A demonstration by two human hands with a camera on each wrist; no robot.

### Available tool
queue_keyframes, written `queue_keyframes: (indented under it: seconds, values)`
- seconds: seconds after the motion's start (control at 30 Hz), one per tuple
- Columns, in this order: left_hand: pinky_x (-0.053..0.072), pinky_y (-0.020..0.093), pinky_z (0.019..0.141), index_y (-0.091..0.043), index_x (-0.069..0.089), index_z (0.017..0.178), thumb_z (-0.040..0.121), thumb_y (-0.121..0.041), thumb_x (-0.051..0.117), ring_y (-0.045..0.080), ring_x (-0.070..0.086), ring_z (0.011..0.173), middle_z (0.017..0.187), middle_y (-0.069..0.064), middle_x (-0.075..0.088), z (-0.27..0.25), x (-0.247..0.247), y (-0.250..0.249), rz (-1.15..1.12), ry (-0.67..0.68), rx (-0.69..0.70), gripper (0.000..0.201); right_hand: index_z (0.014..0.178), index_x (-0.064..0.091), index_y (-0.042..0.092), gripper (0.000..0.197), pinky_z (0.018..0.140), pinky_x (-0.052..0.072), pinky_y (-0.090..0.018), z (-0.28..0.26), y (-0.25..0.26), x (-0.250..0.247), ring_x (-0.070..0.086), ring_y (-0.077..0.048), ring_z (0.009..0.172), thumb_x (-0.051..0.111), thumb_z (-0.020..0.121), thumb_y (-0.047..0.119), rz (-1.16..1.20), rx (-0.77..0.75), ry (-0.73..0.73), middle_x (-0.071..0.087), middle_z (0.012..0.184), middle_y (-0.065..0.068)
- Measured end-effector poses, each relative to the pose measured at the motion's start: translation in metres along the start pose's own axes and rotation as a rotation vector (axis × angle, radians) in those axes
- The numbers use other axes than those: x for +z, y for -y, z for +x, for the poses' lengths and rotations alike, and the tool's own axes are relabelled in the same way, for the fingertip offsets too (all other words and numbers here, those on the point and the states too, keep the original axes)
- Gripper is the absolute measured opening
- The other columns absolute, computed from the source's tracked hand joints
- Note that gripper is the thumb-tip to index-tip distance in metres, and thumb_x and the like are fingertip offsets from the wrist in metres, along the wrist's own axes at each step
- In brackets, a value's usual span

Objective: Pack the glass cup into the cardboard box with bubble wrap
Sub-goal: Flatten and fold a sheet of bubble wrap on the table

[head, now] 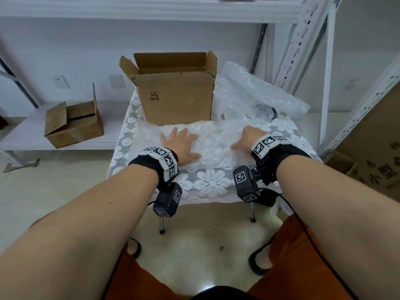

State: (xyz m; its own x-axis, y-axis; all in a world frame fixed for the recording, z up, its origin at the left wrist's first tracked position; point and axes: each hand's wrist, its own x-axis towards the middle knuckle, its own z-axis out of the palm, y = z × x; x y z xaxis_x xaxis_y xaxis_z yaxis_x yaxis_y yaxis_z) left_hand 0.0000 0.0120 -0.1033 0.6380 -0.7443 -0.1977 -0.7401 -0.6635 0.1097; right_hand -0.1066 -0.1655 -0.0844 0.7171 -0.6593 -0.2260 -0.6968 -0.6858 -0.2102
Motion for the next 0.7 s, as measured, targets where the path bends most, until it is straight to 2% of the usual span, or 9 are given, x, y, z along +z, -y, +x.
queue_keyframes:
  seconds: [0.13, 0.2, 0.27, 0.3, 0.37, 0.43, 0.57, 0.63, 0.7]
  values:
    - [-0.002, 0.067, 0.111, -0.040, -0.004, 0.150, 0.086, -0.073, 0.029, 0.030, -0.011, 0.147, 0.160, 0.001, -0.012, -0.003, 0.019, 0.019, 0.040, 0.119, -0.141, 0.079, 0.066, 0.052, 0.010, 0.017, 0.048, 0.037, -0.021, -0.005, -0.010, 0.002, 0.050, -0.017, 0.052, 0.063, 0.078, 0.013, -0.078, 0.041, -0.078, 0.056, 0.063, -0.005]
    - [-0.002, 0.068, 0.110, -0.039, -0.010, 0.149, 0.082, -0.078, 0.026, 0.030, -0.014, 0.146, 0.160, 0.000, -0.016, -0.007, 0.025, 0.026, 0.003, 0.138, -0.167, 0.085, 0.079, 0.058, 0.007, 0.001, 0.054, 0.042, -0.024, -0.009, -0.013, 0.001, 0.055, -0.020, 0.061, 0.057, 0.079, 0.007, -0.094, 0.053, -0.132, 0.058, 0.070, -0.006]
    - [-0.002, 0.068, 0.110, -0.039, -0.012, 0.149, 0.081, -0.079, 0.026, 0.029, -0.016, 0.146, 0.159, 0.000, -0.017, -0.009, 0.026, 0.028, -0.018, 0.148, -0.166, 0.087, 0.107, 0.054, 0.004, 0.025, 0.077, 0.047, -0.036, -0.009, -0.013, 0.000, 0.057, -0.030, 0.095, 0.052, 0.083, 0.007, -0.145, 0.069, -0.206, 0.059, 0.103, -0.014]
    - [-0.002, 0.068, 0.110, -0.038, -0.012, 0.149, 0.081, -0.079, 0.026, 0.030, -0.016, 0.146, 0.159, 0.000, -0.017, -0.010, 0.025, 0.027, -0.021, 0.151, -0.164, 0.088, 0.118, 0.049, 0.003, 0.035, 0.088, 0.043, -0.040, -0.009, -0.010, -0.001, 0.049, -0.034, 0.111, 0.052, 0.083, 0.008, -0.194, 0.078, -0.272, 0.052, 0.119, -0.018]
    - [-0.002, 0.068, 0.110, -0.038, -0.011, 0.149, 0.081, -0.079, 0.025, 0.030, -0.016, 0.146, 0.159, 0.001, -0.017, -0.010, 0.024, 0.026, -0.027, 0.152, -0.170, 0.087, 0.123, 0.045, 0.002, 0.044, 0.095, 0.038, -0.041, -0.009, -0.002, -0.003, 0.040, -0.036, 0.120, 0.055, 0.081, 0.005, -0.276, 0.022, -0.411, 0.044, 0.128, -0.021]
    - [-0.003, 0.067, 0.110, -0.038, -0.011, 0.150, 0.083, -0.078, 0.019, 0.030, -0.016, 0.146, 0.159, 0.001, -0.017, -0.011, 0.024, 0.026, -0.045, 0.152, -0.181, 0.083, 0.120, 0.044, 0.002, 0.042, 0.090, 0.040, -0.039, -0.009, 0.006, -0.002, 0.044, -0.035, 0.113, 0.055, 0.080, -0.002, -0.248, -0.120, -0.471, 0.045, 0.123, -0.020]
    - [-0.005, 0.066, 0.111, -0.038, -0.011, 0.149, 0.093, -0.064, 0.013, 0.029, -0.017, 0.146, 0.159, 0.001, -0.017, -0.012, 0.025, 0.026, -0.072, 0.138, -0.193, 0.067, 0.129, 0.041, 0.012, 0.050, 0.075, 0.048, -0.035, -0.011, 0.022, 0.012, 0.055, -0.026, 0.100, 0.056, 0.084, -0.004, 0.004, -0.335, -0.322, 0.050, 0.119, -0.010]
    - [-0.003, 0.066, 0.112, -0.037, -0.012, 0.149, 0.098, -0.052, 0.019, 0.029, -0.016, 0.146, 0.159, 0.002, -0.017, -0.013, 0.024, 0.025, -0.068, 0.147, -0.201, 0.062, 0.133, 0.041, 0.016, 0.054, 0.080, 0.049, -0.036, -0.010, 0.026, 0.023, 0.053, -0.024, 0.104, 0.052, 0.085, -0.006, 0.034, -0.366, -0.266, 0.051, 0.121, -0.008]
    - [-0.002, 0.065, 0.112, -0.036, -0.011, 0.150, 0.099, -0.042, 0.025, 0.029, -0.015, 0.146, 0.160, 0.003, -0.016, -0.014, 0.022, 0.024, -0.068, 0.149, -0.208, 0.063, 0.131, 0.047, 0.016, 0.047, 0.088, 0.047, -0.036, -0.009, 0.023, 0.030, 0.049, -0.025, 0.112, 0.047, 0.089, -0.004, -0.058, -0.345, -0.162, 0.050, 0.125, -0.009]
